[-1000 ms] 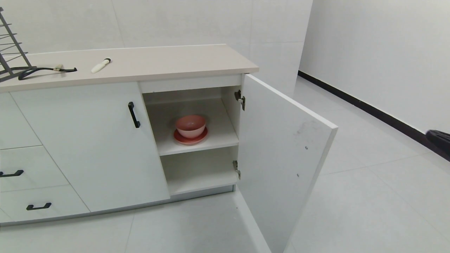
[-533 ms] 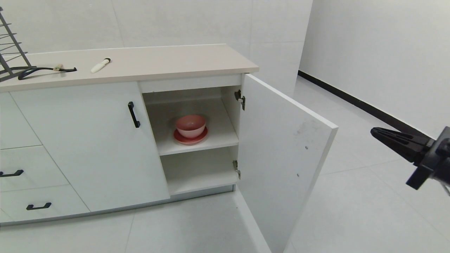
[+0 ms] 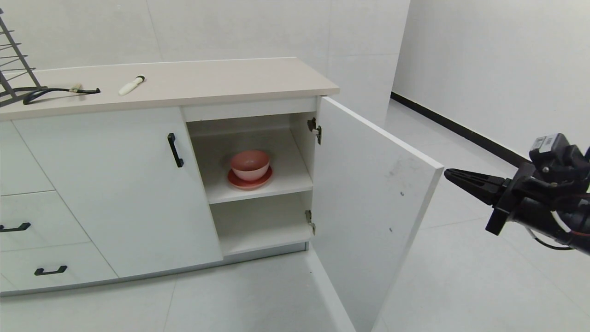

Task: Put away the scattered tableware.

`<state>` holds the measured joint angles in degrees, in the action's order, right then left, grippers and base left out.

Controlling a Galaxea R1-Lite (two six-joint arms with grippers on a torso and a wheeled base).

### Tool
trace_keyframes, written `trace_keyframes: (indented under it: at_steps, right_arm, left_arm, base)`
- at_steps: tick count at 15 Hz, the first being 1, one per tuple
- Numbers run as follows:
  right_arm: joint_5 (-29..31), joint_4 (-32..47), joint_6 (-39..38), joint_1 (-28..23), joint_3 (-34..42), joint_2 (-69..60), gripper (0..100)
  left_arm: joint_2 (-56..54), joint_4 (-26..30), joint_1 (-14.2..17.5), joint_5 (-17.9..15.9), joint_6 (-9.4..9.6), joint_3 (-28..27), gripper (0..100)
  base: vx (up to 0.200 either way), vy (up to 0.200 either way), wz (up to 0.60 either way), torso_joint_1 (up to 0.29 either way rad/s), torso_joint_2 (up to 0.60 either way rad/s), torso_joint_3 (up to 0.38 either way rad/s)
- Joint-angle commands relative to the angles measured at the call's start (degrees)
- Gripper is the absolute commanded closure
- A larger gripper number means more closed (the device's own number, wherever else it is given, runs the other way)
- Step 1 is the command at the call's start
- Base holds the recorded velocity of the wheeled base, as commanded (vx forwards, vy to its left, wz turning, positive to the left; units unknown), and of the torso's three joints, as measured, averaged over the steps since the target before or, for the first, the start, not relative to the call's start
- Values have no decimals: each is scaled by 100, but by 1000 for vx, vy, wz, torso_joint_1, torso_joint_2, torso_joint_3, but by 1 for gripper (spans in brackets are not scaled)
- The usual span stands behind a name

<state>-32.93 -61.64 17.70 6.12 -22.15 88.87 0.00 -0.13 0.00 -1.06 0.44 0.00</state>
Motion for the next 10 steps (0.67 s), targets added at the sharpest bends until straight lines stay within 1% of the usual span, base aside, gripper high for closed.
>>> trace_keyframes:
  at_steps: [1,2,4,6,9,10]
  right_arm:
    - [-249,-147,181,12,-140,526,100]
    - [-293,-182,234,12,-132,561,100]
    - [-601,-296,550,30,-105,763,100]
    - [-645,-305,612,126,-96,860,100]
    - [-636,-340,664,698,-105,860,100]
    - [-636,-340,656,768,-105,851,100]
  left_arm:
    - [0,-4,0,1,0,0,0]
    - [0,-4,0,1,0,0,0]
    - [0,-4,0,1,0,0,0]
    - [0,-4,0,1,0,0,0]
    - [0,-4,0,1,0,0,0]
    - [0,-4,0,1,0,0,0]
  base:
    - [0,0,0,0,0,0]
    - [0,0,0,0,0,0]
    - [0,0,0,0,0,0]
    - [0,0,0,0,0,0]
    - [0,0,0,0,0,0]
    - [0,0,0,0,0,0]
